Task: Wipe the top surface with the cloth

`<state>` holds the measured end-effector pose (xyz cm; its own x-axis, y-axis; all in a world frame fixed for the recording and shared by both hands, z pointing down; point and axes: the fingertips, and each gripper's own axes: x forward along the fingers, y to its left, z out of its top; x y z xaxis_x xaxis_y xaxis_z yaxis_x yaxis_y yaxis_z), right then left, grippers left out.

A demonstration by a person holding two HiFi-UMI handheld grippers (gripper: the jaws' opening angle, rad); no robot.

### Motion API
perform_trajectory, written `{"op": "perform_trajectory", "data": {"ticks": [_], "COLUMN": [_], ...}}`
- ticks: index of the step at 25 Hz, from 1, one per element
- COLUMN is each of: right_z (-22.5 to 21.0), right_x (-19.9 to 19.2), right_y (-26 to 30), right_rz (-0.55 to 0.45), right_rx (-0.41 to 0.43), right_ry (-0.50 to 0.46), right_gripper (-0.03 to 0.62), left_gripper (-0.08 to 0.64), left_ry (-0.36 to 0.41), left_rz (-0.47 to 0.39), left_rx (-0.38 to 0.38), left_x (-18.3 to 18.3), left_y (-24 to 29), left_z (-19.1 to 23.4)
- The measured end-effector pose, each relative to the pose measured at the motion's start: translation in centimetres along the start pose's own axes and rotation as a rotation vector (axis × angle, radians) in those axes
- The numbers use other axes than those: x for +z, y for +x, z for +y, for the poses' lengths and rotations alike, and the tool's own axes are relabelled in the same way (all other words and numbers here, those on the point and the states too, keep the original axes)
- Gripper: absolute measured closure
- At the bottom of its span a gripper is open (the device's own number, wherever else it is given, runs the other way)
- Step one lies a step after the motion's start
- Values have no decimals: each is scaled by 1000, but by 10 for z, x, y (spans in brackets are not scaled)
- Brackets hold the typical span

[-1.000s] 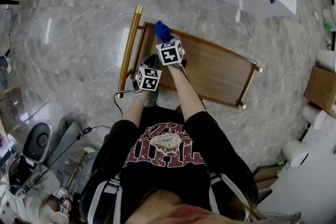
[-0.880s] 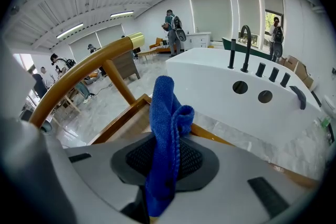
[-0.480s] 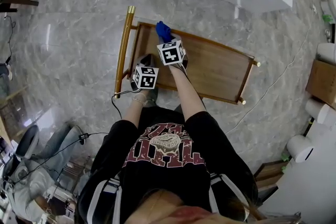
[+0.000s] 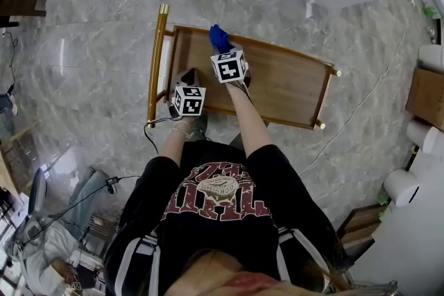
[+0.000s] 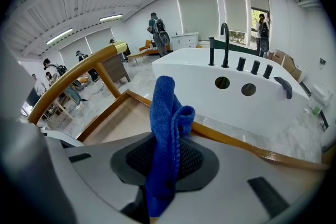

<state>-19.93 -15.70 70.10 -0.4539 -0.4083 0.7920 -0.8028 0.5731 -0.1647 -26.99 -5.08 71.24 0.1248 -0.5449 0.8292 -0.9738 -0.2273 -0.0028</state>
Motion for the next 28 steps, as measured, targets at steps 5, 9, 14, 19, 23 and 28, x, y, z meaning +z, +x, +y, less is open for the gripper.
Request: {"op": "perform_trajectory", "data": {"ticks": [5, 9, 14, 19, 23, 28], "right_z": [-9, -14, -21, -31, -40, -55], "right_x": [-3, -8, -13, -18, -23, -29], "right_y": [-3, -7, -13, -20, -25, -33], "right_rz": [-1, -1, 2, 3, 2, 0], "right_rx": [-5, -12, -22, -33, -48, -65], "right_ry": [8, 14, 21, 26, 38, 49], "right_gripper": [503, 503, 503, 503, 503, 502], "left_gripper": [512, 512, 512, 512, 512, 512], "left_ry": [-15, -10, -7, -13, -23, -9], "left_rz": [-7, -12, -15, -13, -16, -17], "left_rx": [8, 15, 24, 39, 46, 53], "left_x": [1, -1, -2, -2, -1, 1], "left_y": [1, 1, -1, -2, -2, -4], "left_z": [0, 0, 1, 1, 1, -1]}}
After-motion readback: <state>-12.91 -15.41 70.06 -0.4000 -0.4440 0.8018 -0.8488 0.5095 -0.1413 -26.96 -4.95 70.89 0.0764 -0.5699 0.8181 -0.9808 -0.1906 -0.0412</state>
